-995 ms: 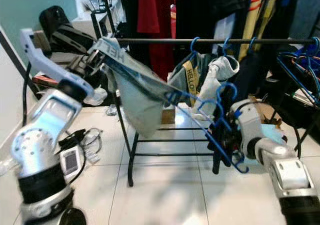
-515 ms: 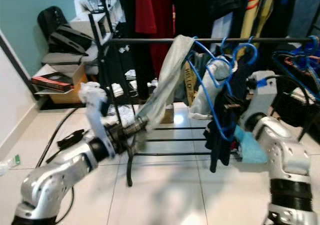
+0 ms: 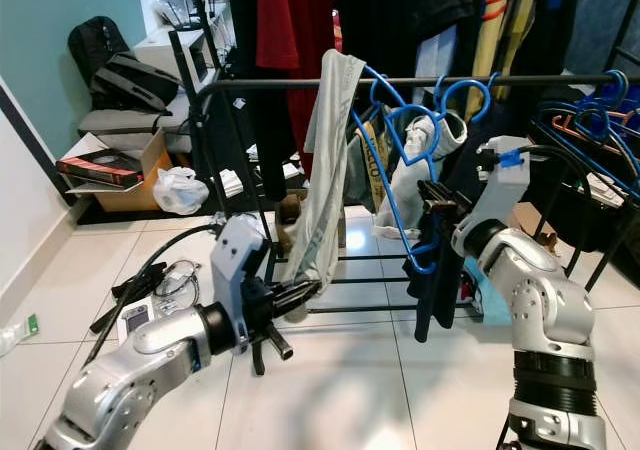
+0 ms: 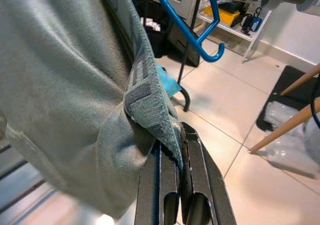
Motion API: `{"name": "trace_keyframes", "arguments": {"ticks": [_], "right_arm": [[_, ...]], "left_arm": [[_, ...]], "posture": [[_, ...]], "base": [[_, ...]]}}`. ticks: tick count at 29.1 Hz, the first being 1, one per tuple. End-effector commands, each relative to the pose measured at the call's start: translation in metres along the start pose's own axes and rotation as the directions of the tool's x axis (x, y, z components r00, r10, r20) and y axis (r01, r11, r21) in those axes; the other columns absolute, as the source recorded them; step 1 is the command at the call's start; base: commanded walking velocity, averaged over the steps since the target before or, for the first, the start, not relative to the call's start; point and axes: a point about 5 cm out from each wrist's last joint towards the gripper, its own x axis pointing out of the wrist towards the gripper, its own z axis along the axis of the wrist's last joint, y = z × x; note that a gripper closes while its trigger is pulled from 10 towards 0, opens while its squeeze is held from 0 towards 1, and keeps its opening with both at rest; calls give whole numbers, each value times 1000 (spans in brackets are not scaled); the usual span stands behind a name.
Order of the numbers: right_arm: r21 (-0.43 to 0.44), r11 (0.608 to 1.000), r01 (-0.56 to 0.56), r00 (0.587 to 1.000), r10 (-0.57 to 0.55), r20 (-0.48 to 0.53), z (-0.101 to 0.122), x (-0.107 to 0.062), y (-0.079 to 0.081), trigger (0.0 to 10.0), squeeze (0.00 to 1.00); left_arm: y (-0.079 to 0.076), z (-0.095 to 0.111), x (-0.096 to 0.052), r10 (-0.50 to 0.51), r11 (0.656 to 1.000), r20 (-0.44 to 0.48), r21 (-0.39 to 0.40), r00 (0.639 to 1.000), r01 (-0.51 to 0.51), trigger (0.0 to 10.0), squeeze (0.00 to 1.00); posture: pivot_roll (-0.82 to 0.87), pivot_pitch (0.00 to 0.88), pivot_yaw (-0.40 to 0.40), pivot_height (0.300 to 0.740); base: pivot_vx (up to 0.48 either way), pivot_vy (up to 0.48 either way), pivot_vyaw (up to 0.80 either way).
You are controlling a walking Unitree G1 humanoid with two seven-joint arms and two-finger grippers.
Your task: Hang hanger
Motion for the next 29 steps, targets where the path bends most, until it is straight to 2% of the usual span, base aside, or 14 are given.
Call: {"name": "trace_keyframes", "arguments": {"ticks": [1, 7, 8, 9, 10, 13, 14, 16, 18, 21, 24, 25, 28, 29], "right_arm": [[-1, 999, -49, 998, 49, 37, 8, 2, 11, 10000, 0], [79, 989, -128, 991, 124, 51, 7, 3, 23, 10000, 0], [186, 971, -152, 985, 134, 107, 11, 5, 28, 10000, 0], [186, 971, -152, 985, 134, 107, 11, 5, 28, 10000, 0], [293, 942, -167, 980, 125, 155, 14, 8, 31, 10000, 0], [293, 942, -167, 980, 125, 155, 14, 8, 31, 10000, 0], [431, 884, -184, 974, 104, 204, 14, 16, 40, 10000, 0], [431, 884, -184, 974, 104, 204, 14, 16, 40, 10000, 0], [492, 848, -199, 970, 100, 220, 9, 24, 53, 10000, 0], [466, 862, -198, 973, 114, 202, 5, 27, 61, 10000, 0], [418, 887, -198, 974, 130, 185, 3, 28, 64, 10000, 0], [372, 907, -197, 974, 140, 176, 3, 28, 66, 10000, 0], [329, 920, -212, 973, 166, 164, 4, 28, 69, 10000, 0], [259, 939, -225, 971, 193, 142, 4, 26, 72, 10000, 0]], "left_arm": [[0, -10, 1, 11, 999, -44, 39, 999, -9, 10000, 0], [10, -11, 4, 104, 980, -47, 172, 993, -94, 10000, 0], [22, -8, 4, 184, 947, -30, 274, 982, -169, 10000, 0], [22, -8, 4, 184, 947, -30, 274, 982, -169, 10000, 0], [30, -3, 3, 243, 896, -13, 387, 970, -219, 10000, 0], [30, -3, 3, 243, 896, -13, 387, 970, -219, 10000, 0], [40, 6, 2, 311, 791, 30, 547, 950, -276, 10000, 0], [40, 6, 2, 311, 791, 30, 547, 950, -276, 10000, 0], [41, 14, 6, 331, 722, 75, 621, 941, -303, 10000, 0], [41, 13, 8, 341, 723, 92, 610, 935, -324, 10000, 0], [40, 11, 10, 341, 756, 90, 566, 936, -330, 10000, 0], [39, 10, 10, 327, 774, 86, 547, 941, -319, 10000, 1000], [34, 6, 11, 294, 808, 80, 512, 953, -292, 10000, 1000], [30, 5, 12, 264, 820, 77, 506, 961, -266, 10000, 1000]], "posture": [[-65, 0, 33, 740], [-66, 0, 36, 740], [-70, 0, 40, 740], [-70, 0, 40, 740], [-66, 0, 39, 740], [-66, 0, 39, 740], [-63, 0, 42, 740], [-63, 0, 42, 740], [-62, 0, 40, 740], [-62, 0, 40, 740], [-64, 0, 40, 740], [-69, 0, 40, 740], [-70, 0, 40, 740], [-70, 0, 40, 740]], "base": [[0, 0, 0], [0, 0, 0], [0, 0, 0], [0, 0, 0], [0, 0, 0], [0, 0, 0], [0, 0, 0], [0, 0, 0], [0, 0, 0], [0, 0, 0], [0, 0, 0], [0, 0, 0], [0, 0, 0], [0, 0, 0]]}}
